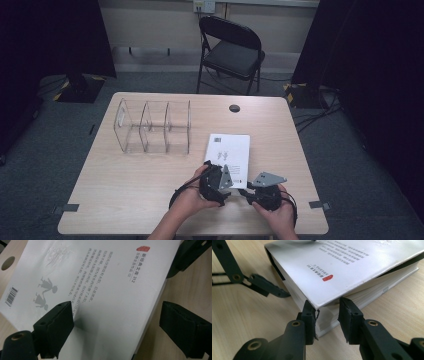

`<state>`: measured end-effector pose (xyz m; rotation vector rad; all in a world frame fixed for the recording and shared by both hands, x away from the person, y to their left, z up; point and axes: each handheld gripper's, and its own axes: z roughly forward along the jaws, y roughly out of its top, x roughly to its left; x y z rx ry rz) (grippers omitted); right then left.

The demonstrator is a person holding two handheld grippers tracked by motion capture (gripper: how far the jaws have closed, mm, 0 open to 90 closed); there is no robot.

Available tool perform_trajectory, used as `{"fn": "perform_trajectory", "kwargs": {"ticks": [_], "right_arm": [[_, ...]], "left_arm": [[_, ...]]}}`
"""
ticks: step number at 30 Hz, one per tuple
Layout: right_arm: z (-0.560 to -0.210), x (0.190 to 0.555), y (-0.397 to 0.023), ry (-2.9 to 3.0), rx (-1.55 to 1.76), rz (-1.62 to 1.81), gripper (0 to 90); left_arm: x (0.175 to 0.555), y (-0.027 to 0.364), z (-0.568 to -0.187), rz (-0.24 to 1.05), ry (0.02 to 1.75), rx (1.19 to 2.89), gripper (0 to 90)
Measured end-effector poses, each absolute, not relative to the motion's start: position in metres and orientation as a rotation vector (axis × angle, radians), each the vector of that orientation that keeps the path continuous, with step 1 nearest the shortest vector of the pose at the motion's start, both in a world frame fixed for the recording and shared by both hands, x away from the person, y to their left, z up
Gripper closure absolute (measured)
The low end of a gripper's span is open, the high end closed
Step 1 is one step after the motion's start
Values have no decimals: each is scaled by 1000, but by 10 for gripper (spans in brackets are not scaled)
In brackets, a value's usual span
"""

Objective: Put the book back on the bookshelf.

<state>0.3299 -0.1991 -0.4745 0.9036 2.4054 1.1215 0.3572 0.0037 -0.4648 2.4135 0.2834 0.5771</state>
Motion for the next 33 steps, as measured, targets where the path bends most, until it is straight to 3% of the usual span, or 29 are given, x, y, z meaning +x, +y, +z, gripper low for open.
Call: {"fn": "perform_trajectory", "kwargs": {"ticks": [15,17,23,27,29,33], "right_arm": [[-467,330,-200,2387,932,1169,672],[-467,330,-200,2393,936,1171,673],[-466,331,-201,2396,938,1200,671],[-467,332,-205,2412,965,1284,546],[-472,327,-207,2448,860,1195,411],[-478,325,-210,2473,744,1162,326]], "left_arm": [[367,-8,-469,691,353,2411,31],[367,-7,-469,712,343,2391,109],[362,-7,-464,750,271,2413,223],[356,-7,-461,780,255,2402,305],[356,-6,-457,772,243,2421,334],[359,-3,-446,739,253,2446,358]]}}
